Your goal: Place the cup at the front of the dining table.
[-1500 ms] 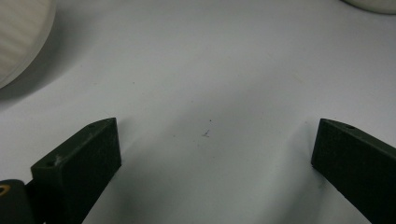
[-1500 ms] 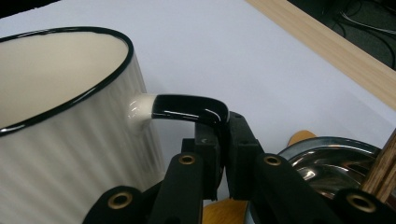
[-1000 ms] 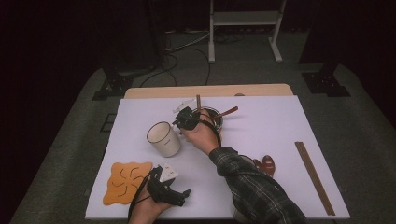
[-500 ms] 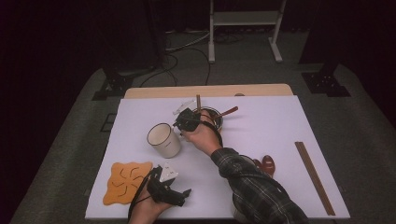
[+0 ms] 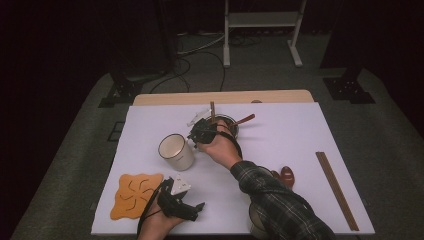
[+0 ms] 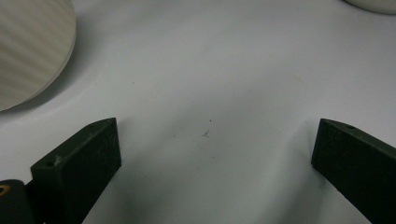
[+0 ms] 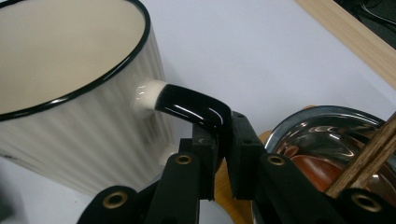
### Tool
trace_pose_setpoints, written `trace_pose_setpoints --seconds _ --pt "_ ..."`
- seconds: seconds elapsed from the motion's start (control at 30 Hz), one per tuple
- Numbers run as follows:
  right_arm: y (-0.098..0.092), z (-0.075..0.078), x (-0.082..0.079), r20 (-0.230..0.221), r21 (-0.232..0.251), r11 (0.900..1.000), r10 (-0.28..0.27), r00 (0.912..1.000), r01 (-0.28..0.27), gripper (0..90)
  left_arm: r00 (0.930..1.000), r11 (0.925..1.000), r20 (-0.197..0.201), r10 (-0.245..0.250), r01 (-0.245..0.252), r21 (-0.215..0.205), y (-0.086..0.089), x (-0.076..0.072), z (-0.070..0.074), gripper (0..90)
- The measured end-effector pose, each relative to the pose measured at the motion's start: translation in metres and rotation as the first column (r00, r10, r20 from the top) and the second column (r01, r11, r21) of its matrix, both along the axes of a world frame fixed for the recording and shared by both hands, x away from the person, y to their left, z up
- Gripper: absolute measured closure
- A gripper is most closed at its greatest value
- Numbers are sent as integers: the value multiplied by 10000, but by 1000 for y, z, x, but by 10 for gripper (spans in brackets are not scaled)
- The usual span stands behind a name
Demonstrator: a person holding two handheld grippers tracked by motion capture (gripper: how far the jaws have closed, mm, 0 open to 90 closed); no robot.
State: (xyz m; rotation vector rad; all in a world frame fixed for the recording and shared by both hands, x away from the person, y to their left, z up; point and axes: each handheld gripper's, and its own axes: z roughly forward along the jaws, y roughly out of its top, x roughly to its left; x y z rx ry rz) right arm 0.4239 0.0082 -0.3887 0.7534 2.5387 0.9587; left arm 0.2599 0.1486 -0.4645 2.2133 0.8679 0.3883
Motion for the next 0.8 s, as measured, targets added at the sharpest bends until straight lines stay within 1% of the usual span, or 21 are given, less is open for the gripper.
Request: trace_pose_setpoints --seconds 0.07,0.2,0.33,0.53,0.8 --pt "0 2 -1 -85 -97 9999 85 9999 -86 813 10000 10000 -2 3 -3 -6 0 0 0 3" --pt "-4 2 -2 -423 -237 9996 174 9990 -184 808 10000 10000 -4 0 0 -8 0 0 0 3" --pt "-7 1 -4 -555 -343 9991 242 9982 -261 805 10000 10000 -7 3 -3 -8 0 0 0 3" --pt "-10 0 -4 -766 -379 9984 399 9963 -429 797 10000 10000 -6 4 -4 -8 0 0 0 3" --pt "-13 -1 -4 -1008 -555 9971 470 9938 -528 777 10000 10000 -8 3 -3 -7 0 0 0 3"
